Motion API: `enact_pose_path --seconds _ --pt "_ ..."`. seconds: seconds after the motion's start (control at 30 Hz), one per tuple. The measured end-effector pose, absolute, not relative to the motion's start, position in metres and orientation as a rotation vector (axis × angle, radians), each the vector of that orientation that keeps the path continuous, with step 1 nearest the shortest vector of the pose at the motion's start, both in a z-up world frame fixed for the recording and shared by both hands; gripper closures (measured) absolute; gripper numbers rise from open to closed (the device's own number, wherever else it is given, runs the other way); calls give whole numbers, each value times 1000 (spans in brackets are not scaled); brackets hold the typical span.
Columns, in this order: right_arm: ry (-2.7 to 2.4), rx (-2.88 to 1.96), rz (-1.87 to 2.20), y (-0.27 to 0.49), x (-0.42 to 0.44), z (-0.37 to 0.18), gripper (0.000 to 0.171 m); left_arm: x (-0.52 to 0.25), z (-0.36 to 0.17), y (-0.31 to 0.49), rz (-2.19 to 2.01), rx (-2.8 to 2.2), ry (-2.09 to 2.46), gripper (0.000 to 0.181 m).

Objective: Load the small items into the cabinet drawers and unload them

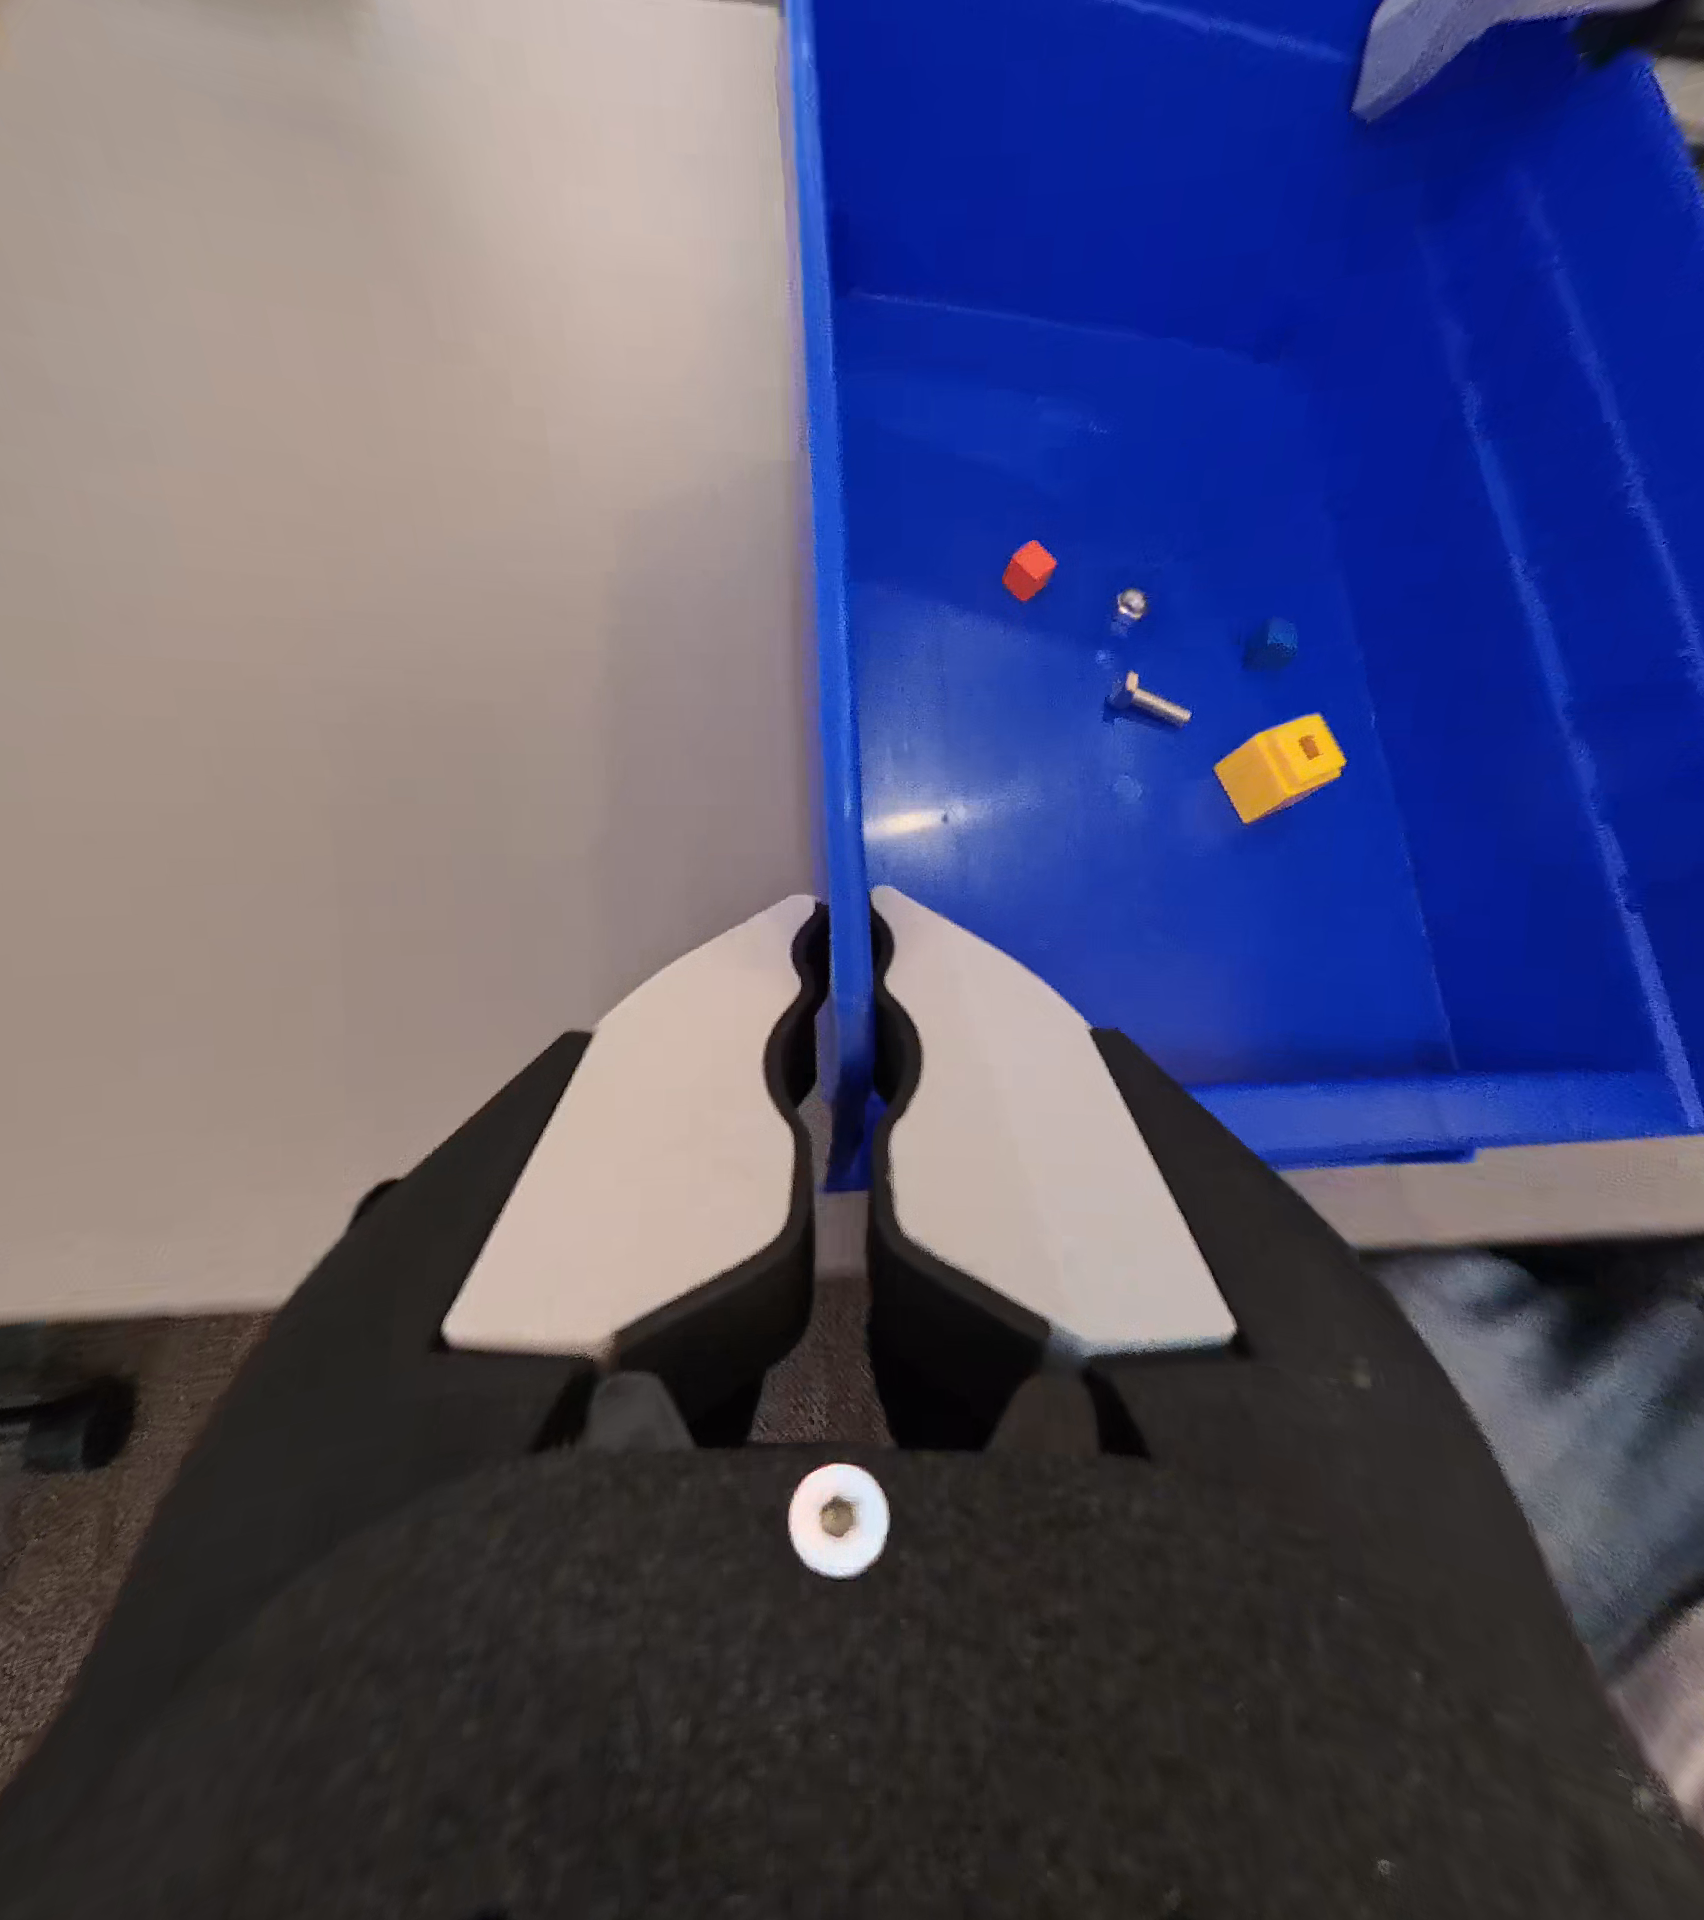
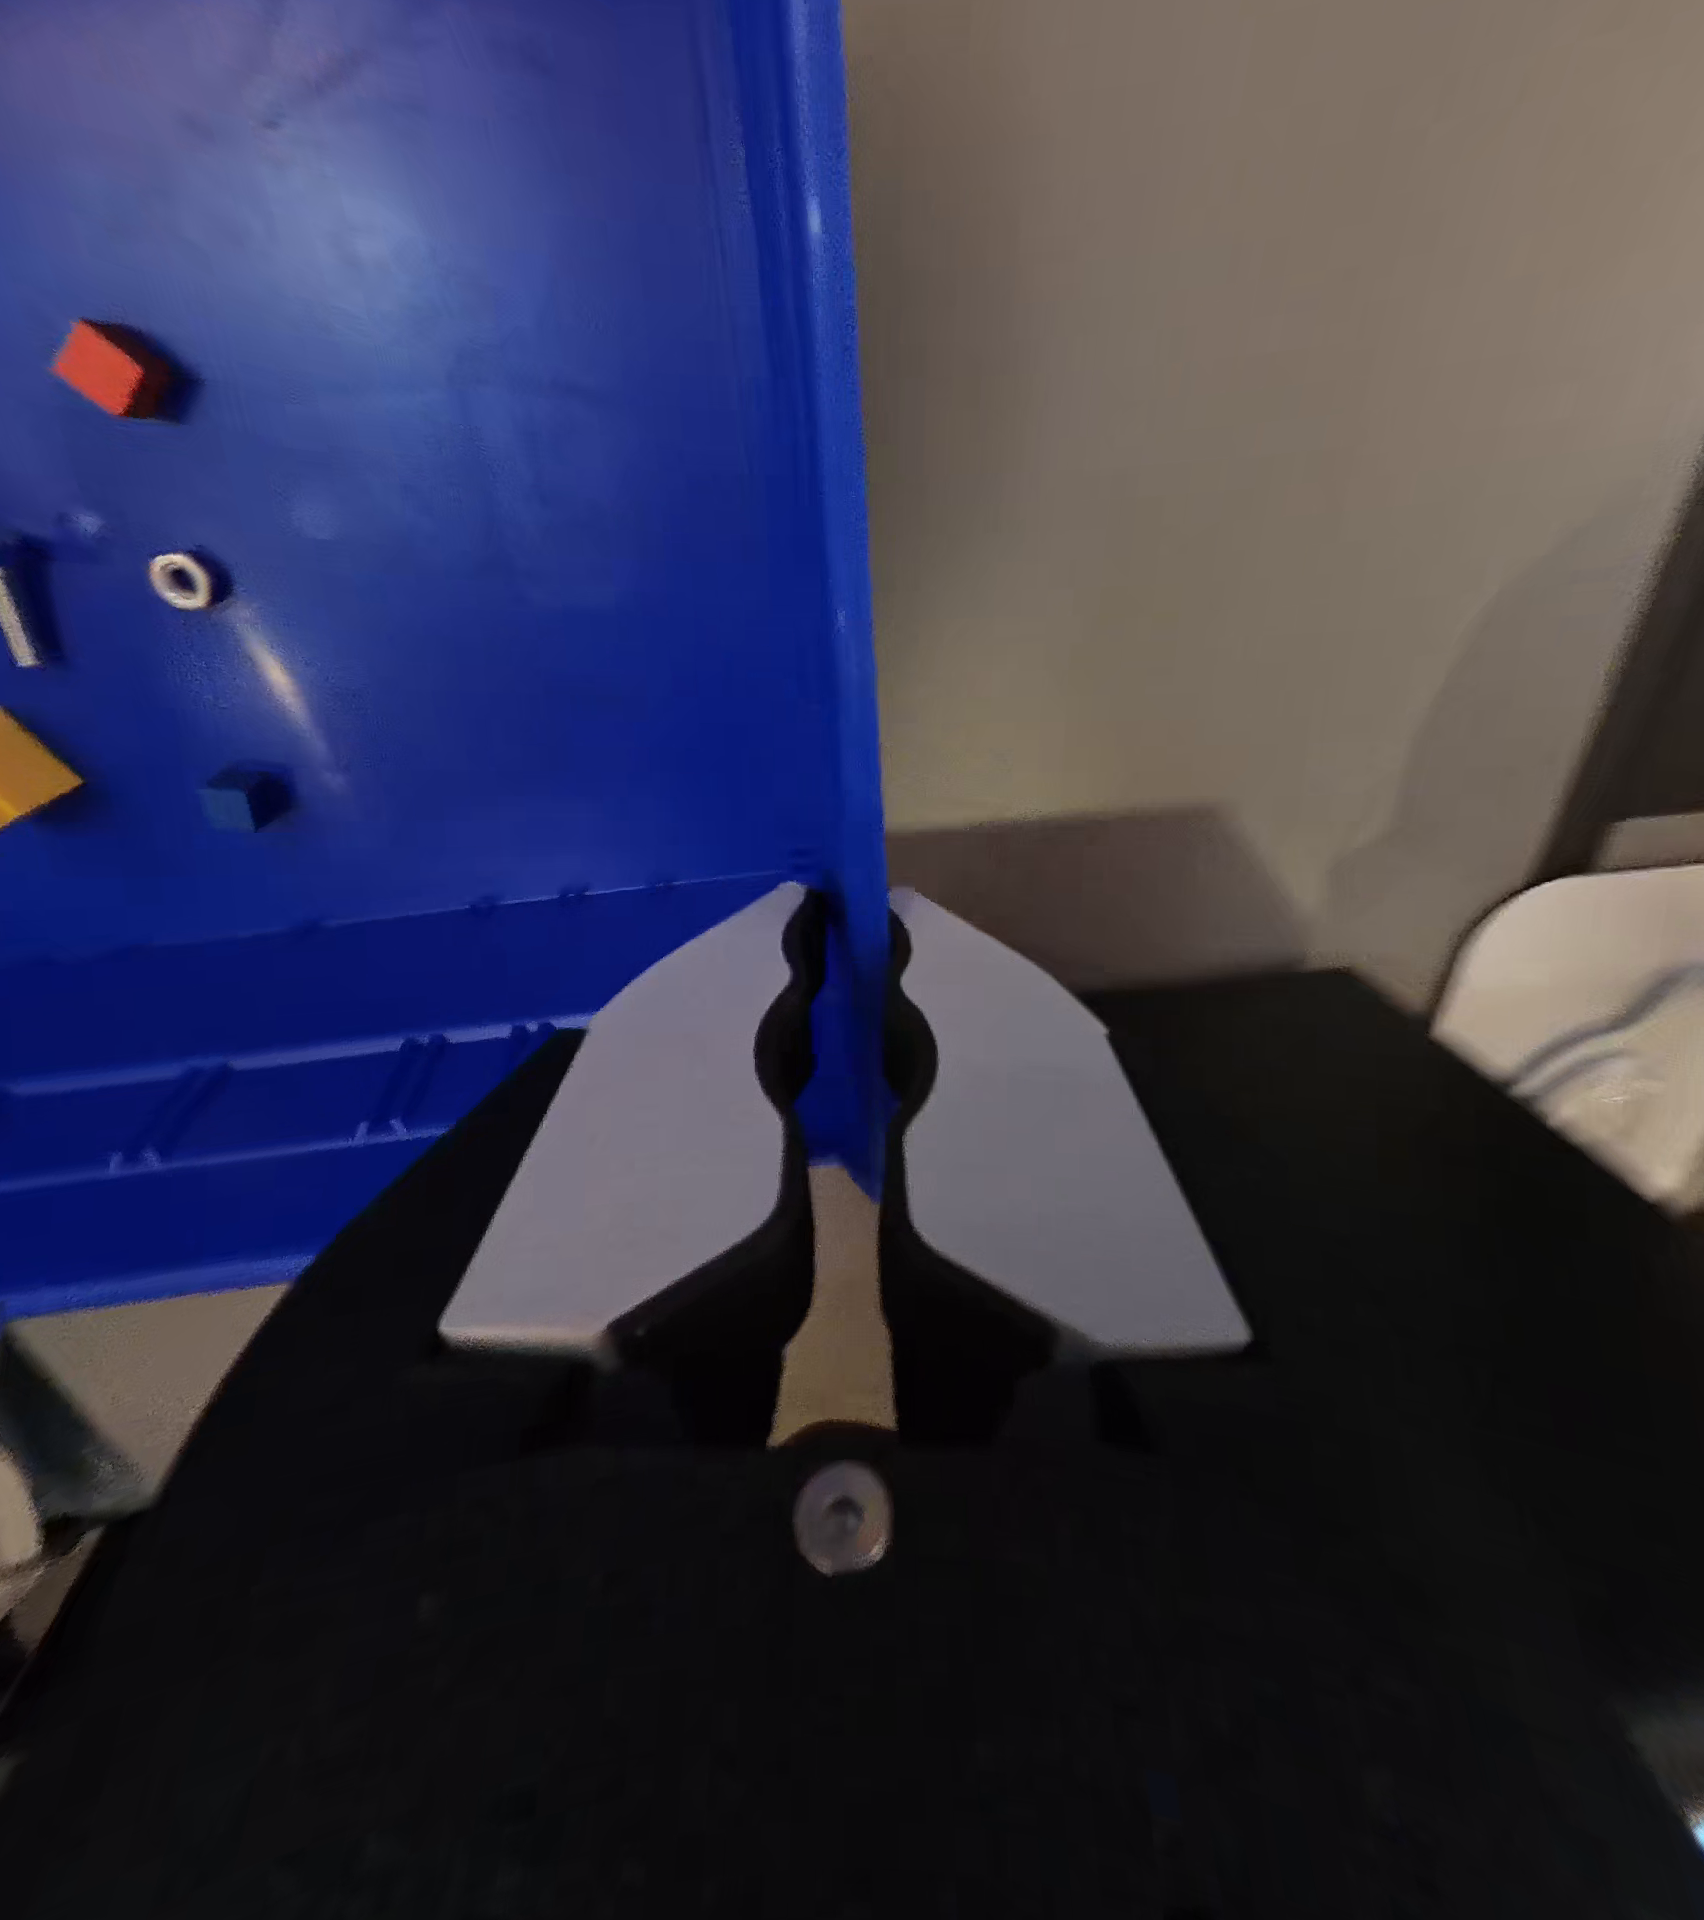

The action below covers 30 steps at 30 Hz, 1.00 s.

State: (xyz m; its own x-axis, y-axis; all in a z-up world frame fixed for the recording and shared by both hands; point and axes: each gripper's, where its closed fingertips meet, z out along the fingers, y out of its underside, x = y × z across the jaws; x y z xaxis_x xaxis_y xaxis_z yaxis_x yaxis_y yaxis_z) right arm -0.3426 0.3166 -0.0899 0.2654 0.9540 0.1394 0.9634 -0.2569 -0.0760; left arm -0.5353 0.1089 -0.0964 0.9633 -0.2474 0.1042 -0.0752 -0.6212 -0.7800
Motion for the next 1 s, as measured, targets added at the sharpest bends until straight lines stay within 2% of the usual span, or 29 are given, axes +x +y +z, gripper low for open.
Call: enact_pose_path --seconds 0.23,0.53,0.57,0.63,0.73,0.83,0.9,1.0 --pt "-1797 -2481 -353 431 -360 -97 158 -548 -105 215 -232 -2271 245 177" --pt "-1807 -2480 -434 459 -338 -126 155 -539 -133 257 -339 -2269 196 176" --pt "-1794 -2419 -455 461 -340 -118 151 -539 -132 255 -368 -2269 181 174" --pt "-1723 -2271 -510 462 -345 -83 138 -539 -122 250 -418 -2253 135 146" --pt "-1582 -2031 -395 424 -351 -14 137 -544 -87 233 -410 -2145 82 131" --pt "-1446 -1803 -185 358 -329 42 138 -534 -53 209 -384 -2046 97 125" --pt "-1326 -1721 -55 314 -295 60 138 -510 -36 191 -421 -2003 143 126" --pt "-1129 -1708 211 248 -240 43 133 -452 -16 159 -553 -1930 213 126"
